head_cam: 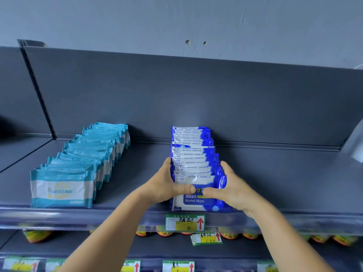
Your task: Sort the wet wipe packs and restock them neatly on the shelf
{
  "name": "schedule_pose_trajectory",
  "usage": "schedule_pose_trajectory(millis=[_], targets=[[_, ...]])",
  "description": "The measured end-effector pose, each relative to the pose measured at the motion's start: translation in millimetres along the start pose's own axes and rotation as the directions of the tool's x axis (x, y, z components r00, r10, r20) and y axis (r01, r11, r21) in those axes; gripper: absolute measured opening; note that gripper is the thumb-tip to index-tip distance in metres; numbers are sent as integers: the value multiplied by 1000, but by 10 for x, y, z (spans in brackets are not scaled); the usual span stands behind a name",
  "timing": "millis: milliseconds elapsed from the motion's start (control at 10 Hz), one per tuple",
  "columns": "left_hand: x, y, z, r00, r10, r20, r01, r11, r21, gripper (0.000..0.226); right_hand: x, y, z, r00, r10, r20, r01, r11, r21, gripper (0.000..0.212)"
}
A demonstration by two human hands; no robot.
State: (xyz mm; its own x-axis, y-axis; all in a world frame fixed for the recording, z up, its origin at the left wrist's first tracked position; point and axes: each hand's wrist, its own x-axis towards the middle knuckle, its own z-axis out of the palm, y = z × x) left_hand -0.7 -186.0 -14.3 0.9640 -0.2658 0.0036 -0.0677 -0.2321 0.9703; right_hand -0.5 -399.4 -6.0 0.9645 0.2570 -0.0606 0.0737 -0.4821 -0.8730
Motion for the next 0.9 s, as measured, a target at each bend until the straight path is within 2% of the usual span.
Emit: schedule_pose_trajectory(millis=[100,200,300,400,500,600,700,800,900], targets=[[63,32,-18,999,15,35,-13,999,-47,75,56,-30,-27,1000,6,13,-7,1000,26,66],[105,-3,-31,998,-22,58,21,1000,19,88,84,-44,3,1000,-1,3,1,1000,7,75],[48,37,-43,997,54,-52,-40,970,241,110,39,-79,-7,999,-38,-27,37,999,-9,80],[-76,175,64,983,183,-34,-85,604,793,89,-81,-188,-19,980,-188,-65,156,928,-338,87],[-174,239,210,984,166,71,-106,209,972,62,-119,-169,17,960,-278,42,215,629,-747,71],[-206,162,229,998,44,42,-48,158,986,63,-136,-104,53,969,-226,101,216,570,-793,60],[-193,148,194,999,15,32,-34,171,985,63,-133,-66,53,976,-195,100,194,558,-807,60],[-193,147,185,1000,11,29,-31,253,967,68,-143,-100,71,980,-178,90,178,573,-800,60],[-285,211,127,994,104,-13,-27,373,928,75,-227,-182,62,974,-226,27,165,622,-766,62]])
